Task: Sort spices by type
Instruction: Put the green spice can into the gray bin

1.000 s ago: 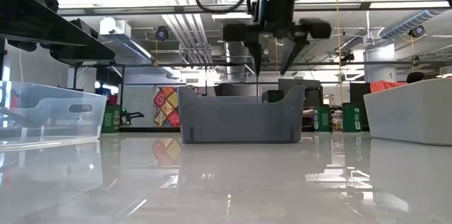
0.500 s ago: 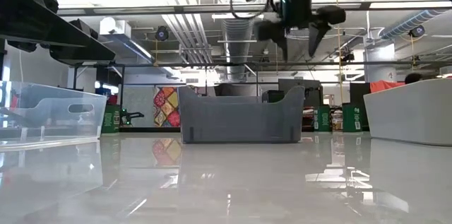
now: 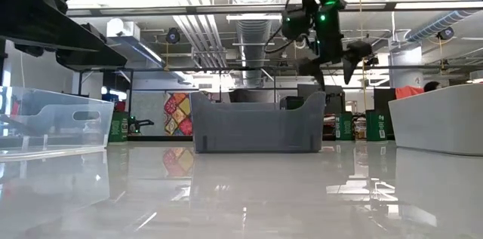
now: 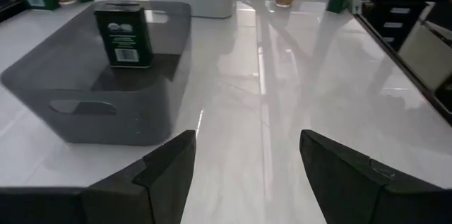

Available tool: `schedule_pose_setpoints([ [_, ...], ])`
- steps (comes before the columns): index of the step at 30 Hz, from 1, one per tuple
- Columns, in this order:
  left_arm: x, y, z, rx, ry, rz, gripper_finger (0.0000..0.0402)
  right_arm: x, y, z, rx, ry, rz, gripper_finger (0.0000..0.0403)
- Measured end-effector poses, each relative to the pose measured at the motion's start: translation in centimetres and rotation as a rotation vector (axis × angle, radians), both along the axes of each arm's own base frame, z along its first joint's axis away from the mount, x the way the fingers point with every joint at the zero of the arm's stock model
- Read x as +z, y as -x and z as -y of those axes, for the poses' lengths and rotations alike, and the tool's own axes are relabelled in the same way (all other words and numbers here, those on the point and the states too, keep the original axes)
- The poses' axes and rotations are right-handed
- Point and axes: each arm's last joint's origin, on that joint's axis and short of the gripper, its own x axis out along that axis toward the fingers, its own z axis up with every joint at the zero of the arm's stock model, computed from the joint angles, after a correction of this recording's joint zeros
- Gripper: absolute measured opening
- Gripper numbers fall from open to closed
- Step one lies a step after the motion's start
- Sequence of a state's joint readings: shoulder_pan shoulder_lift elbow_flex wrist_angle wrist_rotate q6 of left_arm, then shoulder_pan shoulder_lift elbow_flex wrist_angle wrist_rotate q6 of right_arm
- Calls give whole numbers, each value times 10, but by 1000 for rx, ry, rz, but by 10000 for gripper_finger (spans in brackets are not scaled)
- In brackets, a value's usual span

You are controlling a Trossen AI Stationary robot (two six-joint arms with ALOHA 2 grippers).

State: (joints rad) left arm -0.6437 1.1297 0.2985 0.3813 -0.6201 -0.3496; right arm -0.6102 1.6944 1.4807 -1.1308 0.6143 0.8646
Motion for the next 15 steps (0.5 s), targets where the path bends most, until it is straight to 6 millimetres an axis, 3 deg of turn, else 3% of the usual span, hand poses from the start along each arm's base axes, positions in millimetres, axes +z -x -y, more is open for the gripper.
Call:
schedule_pose_setpoints([
  [6,-1,-7,-11,49,-21,-7,239,-2,21,30,-22,-66,44,309],
  [15,3,-15,-31,24,-70,-18,239,-3,31,46,-8,-122,120,322],
])
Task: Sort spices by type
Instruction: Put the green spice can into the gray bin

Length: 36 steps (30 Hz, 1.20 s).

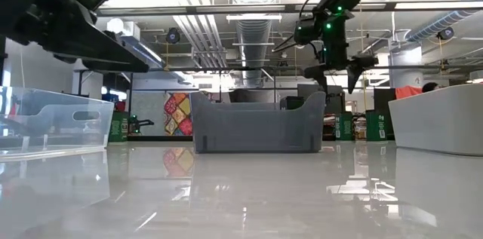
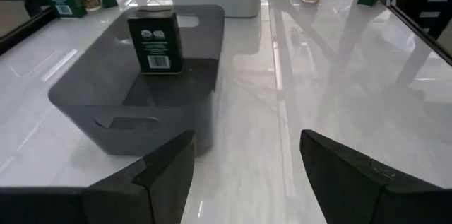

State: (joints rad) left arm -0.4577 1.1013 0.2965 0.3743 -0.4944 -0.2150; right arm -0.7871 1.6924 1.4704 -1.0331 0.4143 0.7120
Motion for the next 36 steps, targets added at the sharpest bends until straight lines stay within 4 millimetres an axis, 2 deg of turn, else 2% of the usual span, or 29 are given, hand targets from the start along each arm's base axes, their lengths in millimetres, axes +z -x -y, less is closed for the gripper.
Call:
schedule_pose_setpoints([
  [5,3,-1,-14,13,-18,-5,239,-3,7,9,9,-48,31,333],
  [10,6,0,-21,28,-40,-2,239,-15,8,17,24,-108,51,327],
  [18,11,3,-24,18,-54,7,239,-31,23,34,-15,-151,34,293],
  [27,11,4,-25,21,-52,0,239,-50,23,51,33,-190,85,254],
  [36,11,4,-25,28,-63,1,239,-48,26,49,16,-219,89,201],
])
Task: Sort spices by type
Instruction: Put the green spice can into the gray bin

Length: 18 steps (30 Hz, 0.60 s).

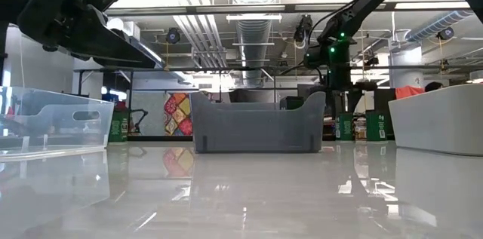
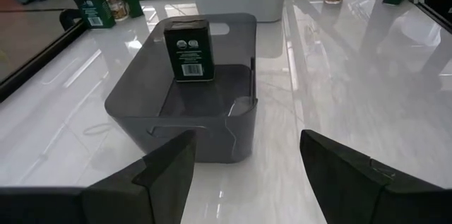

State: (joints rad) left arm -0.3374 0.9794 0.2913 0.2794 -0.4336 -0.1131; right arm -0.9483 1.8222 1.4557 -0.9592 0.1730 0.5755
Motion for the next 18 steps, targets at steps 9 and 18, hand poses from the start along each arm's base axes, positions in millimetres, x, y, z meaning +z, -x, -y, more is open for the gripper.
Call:
schedule_pose_setpoints([
  [9,0,0,0,-4,-14,0,239,-1,-5,-9,24,-36,-30,134],
  [18,2,2,-1,-5,-16,3,239,4,-51,-52,187,-81,31,146],
])
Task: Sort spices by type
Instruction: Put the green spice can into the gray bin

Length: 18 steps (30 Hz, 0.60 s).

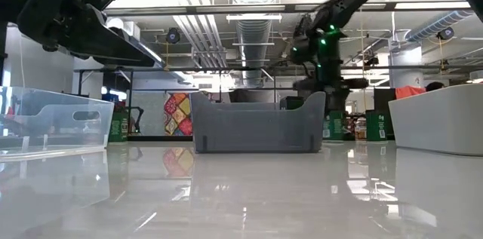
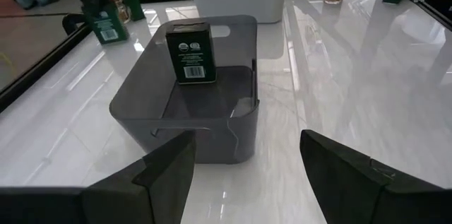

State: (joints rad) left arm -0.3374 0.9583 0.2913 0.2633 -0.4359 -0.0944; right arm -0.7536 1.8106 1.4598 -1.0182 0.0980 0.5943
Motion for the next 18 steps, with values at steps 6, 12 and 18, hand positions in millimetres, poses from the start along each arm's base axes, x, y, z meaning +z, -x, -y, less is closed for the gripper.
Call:
schedule_pose_setpoints([
  [6,2,1,-1,8,-8,8,239,23,-51,-45,133,50,82,136],
  [12,2,1,-2,11,-16,3,239,49,-85,-85,217,95,172,139],
  [18,8,3,-2,7,-9,48,239,61,-103,-109,231,142,238,135],
])
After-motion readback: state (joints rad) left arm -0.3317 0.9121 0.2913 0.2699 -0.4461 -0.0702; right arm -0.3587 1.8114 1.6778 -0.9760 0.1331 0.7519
